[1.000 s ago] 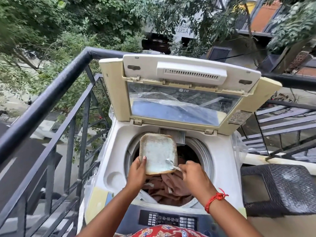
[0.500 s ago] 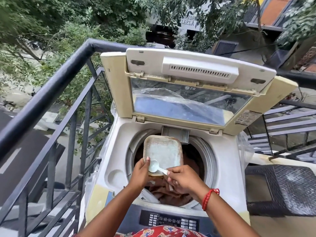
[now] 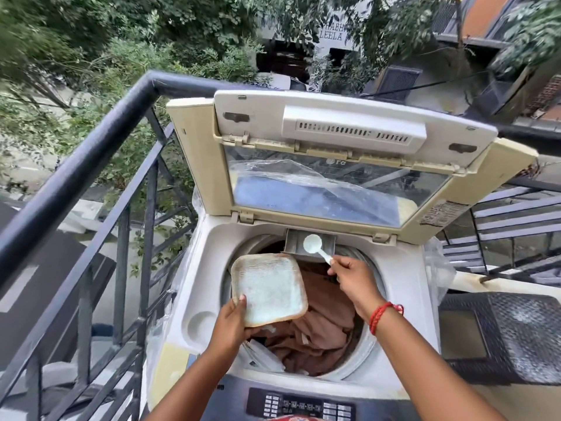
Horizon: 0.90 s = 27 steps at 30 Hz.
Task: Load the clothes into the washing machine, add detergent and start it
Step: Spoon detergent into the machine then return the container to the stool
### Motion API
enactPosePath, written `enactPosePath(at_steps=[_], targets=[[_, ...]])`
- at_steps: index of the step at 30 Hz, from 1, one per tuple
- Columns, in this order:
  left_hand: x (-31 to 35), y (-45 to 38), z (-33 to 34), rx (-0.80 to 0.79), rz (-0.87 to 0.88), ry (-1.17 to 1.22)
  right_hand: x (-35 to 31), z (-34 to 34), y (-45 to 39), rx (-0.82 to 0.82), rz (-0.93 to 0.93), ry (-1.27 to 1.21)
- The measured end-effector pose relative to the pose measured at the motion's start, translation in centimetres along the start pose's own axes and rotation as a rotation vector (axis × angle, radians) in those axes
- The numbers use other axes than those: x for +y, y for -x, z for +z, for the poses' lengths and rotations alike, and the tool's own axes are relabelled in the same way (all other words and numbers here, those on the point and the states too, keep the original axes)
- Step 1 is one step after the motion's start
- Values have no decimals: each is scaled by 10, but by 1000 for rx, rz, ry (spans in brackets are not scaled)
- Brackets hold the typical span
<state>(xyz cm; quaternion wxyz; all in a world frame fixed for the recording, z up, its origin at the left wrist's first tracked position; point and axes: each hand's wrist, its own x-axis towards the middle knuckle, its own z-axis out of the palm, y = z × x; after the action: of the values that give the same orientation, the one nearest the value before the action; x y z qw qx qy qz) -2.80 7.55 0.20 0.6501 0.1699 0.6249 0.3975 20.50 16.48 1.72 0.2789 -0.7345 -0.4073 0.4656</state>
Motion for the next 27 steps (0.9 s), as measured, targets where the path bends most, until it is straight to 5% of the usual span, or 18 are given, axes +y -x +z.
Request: enactPosePath(at_steps=[8, 16, 20, 27], targets=[[-11, 10, -10, 31, -11, -41, 4, 12, -22, 52, -367, 652], [-13, 12, -5, 19, -12, -63, 12, 14, -25, -58, -439, 654], [-15, 9, -3, 18, -14, -94, 11, 12, -20, 108, -338, 592], [-8, 8, 14, -37, -23, -99, 3, -5, -8, 62, -449, 476]])
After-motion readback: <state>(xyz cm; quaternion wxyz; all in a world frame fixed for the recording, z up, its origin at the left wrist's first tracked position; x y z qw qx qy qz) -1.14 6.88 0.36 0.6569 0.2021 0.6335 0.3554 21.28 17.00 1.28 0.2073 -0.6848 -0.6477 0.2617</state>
